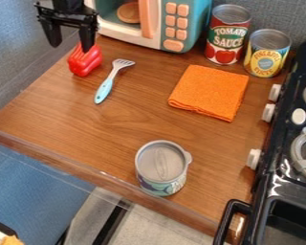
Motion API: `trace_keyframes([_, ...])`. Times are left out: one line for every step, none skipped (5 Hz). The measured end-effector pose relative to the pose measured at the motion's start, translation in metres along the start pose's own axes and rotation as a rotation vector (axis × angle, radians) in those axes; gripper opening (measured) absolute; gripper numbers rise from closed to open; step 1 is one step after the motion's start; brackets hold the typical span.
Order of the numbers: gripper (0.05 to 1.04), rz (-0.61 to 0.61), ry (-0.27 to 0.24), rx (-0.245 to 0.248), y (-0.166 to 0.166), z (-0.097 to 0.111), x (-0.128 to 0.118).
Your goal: Moved the red bell pepper to the right of the table above the can
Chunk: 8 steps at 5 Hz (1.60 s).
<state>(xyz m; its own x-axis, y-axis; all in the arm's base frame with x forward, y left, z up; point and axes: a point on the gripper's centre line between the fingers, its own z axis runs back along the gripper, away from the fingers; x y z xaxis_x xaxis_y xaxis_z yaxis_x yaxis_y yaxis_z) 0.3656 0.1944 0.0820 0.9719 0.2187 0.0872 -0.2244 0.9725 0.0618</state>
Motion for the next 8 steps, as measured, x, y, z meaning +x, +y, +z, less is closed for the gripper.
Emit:
trace_keyframes([0.998,-0.005,0.028,0.014,0.000,-0.015,0.005])
trace_keyframes([0.998,-0.013,0.016,0.032,-0.006,-0.020,0.010])
trace_keyframes([0.955,-0.033,0.035,0.059,-0.015,-0.031,0.013])
trace_keyframes([0.788,-0.023,0.035,0.061,-0.015,-0.031,0.015])
trace_keyframes([0.721,-0.014,0.032,0.056,-0.015,-0.031,0.018])
trace_keyframes([0.722,0.001,0.033,0.041,-0.011,-0.033,0.018])
trace_keyframes([0.721,-0.002,0.036,0.040,-0.011,-0.033,0.018])
trace_keyframes([0.721,0.014,0.044,0.032,-0.012,-0.029,0.006])
